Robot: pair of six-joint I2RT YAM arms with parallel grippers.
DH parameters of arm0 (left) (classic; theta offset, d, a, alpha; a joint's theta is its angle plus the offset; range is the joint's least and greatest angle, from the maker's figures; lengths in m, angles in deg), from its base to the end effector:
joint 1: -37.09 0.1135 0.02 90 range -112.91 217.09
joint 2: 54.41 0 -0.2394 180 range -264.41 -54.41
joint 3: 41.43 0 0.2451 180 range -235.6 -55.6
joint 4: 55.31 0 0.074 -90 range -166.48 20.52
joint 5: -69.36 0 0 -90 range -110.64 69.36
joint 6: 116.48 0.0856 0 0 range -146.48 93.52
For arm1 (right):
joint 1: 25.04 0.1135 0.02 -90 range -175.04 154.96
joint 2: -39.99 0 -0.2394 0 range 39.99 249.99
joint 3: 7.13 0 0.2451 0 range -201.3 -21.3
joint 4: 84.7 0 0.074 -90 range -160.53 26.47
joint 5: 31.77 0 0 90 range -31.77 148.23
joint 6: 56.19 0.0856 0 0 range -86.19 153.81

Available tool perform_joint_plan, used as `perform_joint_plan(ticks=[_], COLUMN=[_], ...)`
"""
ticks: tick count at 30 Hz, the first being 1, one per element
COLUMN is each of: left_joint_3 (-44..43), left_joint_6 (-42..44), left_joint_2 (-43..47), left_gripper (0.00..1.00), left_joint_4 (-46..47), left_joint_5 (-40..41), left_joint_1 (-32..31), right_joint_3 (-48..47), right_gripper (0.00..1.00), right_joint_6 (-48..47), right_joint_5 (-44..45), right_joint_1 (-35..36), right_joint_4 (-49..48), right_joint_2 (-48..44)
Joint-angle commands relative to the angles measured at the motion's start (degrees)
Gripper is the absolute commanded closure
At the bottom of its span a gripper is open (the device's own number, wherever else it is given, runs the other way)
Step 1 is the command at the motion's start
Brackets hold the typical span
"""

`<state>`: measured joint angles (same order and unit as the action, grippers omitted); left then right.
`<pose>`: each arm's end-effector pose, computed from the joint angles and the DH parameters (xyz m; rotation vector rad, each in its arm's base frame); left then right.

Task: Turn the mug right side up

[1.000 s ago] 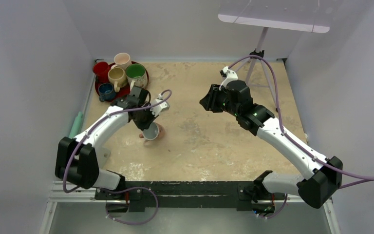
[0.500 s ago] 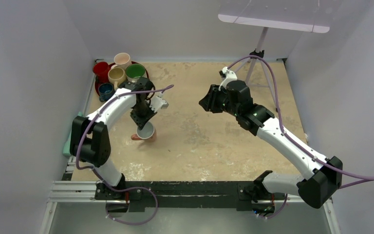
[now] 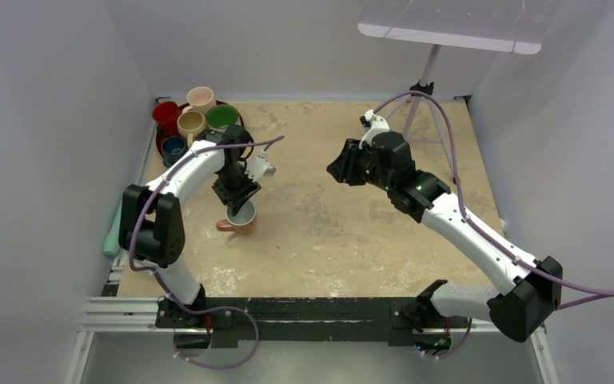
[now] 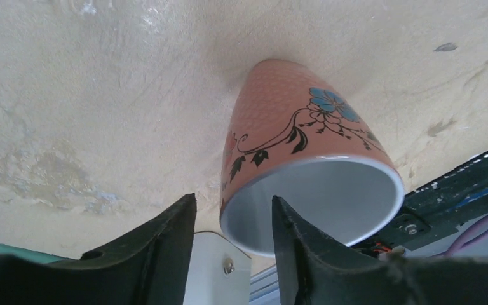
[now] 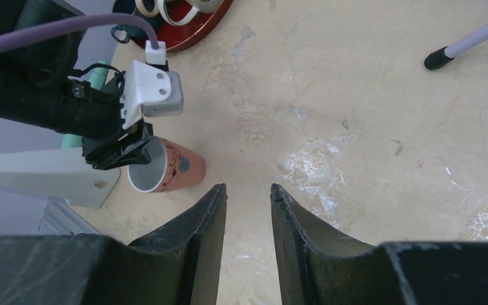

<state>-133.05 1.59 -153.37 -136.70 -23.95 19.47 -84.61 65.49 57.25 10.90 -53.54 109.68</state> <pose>0.2882 -0.0967 0.1592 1.2095 2.8685 -0.0864 0.2633 0.1927 0.3079 -0.0883 2.0621 0.7695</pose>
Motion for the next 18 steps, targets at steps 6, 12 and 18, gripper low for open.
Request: perform_joint_plan(ticks=[6, 12, 18], left_joint_3=[1.83, 8.63, 10.41], left_joint_6=[-4.1, -7.0, -10.94], left_joint_2=[10.05, 10.42, 8.25], left_gripper=[0.42, 0.42, 0.67], left_joint_4=[4.22, 10.73, 15.74], left_joint_5=[-6.84, -6.91, -6.44], left_joint_1=[4.13, 4.18, 4.18], right_joint_3=[0.31, 0.49, -0.29], right_gripper=[0.64, 0.64, 0.64], right_joint_6=[-1.0, -1.44, -1.62], right_joint_5=[0.34, 0.18, 0.41], right_joint_1=[-0.03, -0.05, -0.05], right_joint_4=[-0.62, -0.78, -0.42], right_joint_2=[-1.38, -1.31, -1.03])
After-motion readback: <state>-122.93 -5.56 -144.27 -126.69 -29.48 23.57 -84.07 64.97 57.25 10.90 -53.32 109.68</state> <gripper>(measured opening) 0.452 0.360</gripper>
